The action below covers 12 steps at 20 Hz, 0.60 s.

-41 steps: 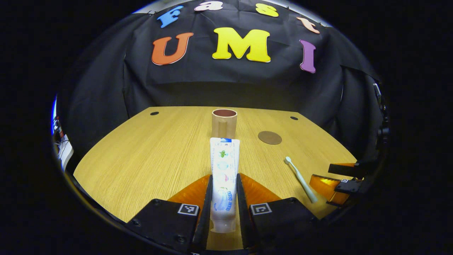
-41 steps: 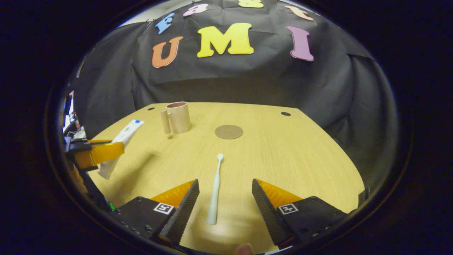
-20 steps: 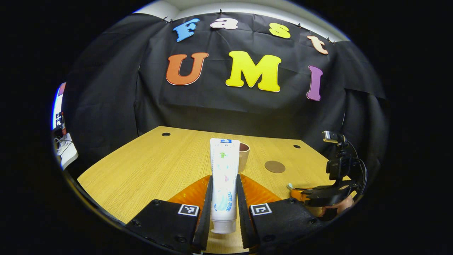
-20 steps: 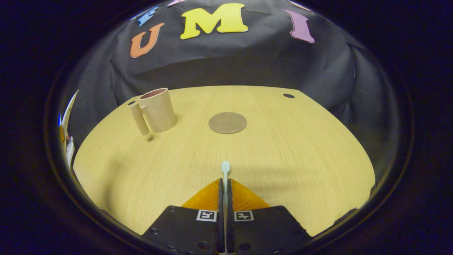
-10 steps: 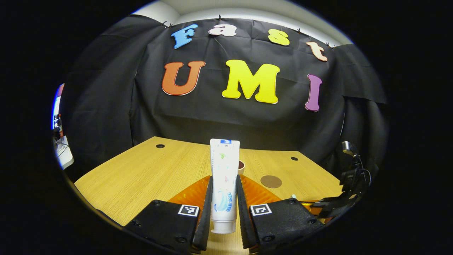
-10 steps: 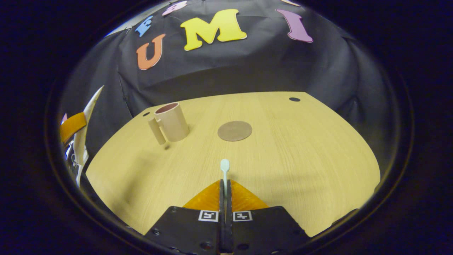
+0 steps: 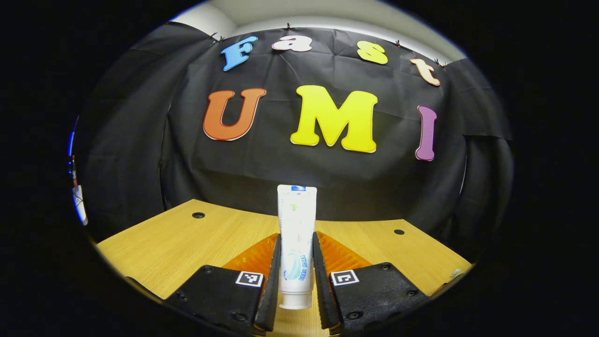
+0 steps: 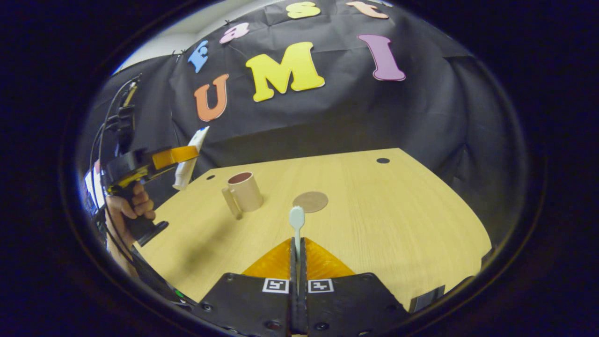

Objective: Put the toothbrush and toothpaste on the desktop into the cup, then pick up the cup and place it on the coaster on the desktop.

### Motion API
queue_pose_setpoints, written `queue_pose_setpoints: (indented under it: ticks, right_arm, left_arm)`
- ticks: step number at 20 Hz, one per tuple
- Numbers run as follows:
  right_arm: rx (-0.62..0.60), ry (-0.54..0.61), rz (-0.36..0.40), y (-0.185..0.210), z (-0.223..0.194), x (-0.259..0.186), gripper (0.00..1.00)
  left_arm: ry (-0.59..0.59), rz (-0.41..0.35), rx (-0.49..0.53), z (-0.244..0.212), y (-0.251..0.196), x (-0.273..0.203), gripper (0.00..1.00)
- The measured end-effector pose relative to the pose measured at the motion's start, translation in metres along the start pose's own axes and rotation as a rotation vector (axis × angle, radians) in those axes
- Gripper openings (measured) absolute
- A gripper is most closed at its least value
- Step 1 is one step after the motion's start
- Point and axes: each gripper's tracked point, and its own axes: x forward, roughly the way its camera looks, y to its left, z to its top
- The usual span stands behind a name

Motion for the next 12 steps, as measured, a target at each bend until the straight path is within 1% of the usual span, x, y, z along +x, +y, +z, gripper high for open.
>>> queue_pose_setpoints:
  ticks: [3,4,5,6,12]
  right_arm:
    - [-0.011,-0.031,0.004,-0.004,0.007,-0.016,0.0]
    - [-0.014,-0.041,0.002,-0.006,0.01,-0.018,0.0]
    - [-0.015,-0.047,0.003,-0.007,0.011,-0.02,0.0]
    - [-0.014,-0.049,0.008,-0.007,0.011,-0.021,0.0]
    - [0.0,-0.027,0.022,-0.011,0.006,-0.014,0.0]
  left_arm:
    - [-0.02,-0.046,-0.011,-0.001,-0.013,0.033,0.38]
    - [-0.028,-0.048,-0.003,0.0,-0.013,0.041,0.38]
    - [-0.032,-0.048,0.008,0.0,-0.013,0.048,0.42]
    - [-0.035,-0.051,0.009,-0.002,-0.015,0.055,0.38]
    - [-0.031,-0.046,-0.004,-0.011,-0.016,0.069,0.39]
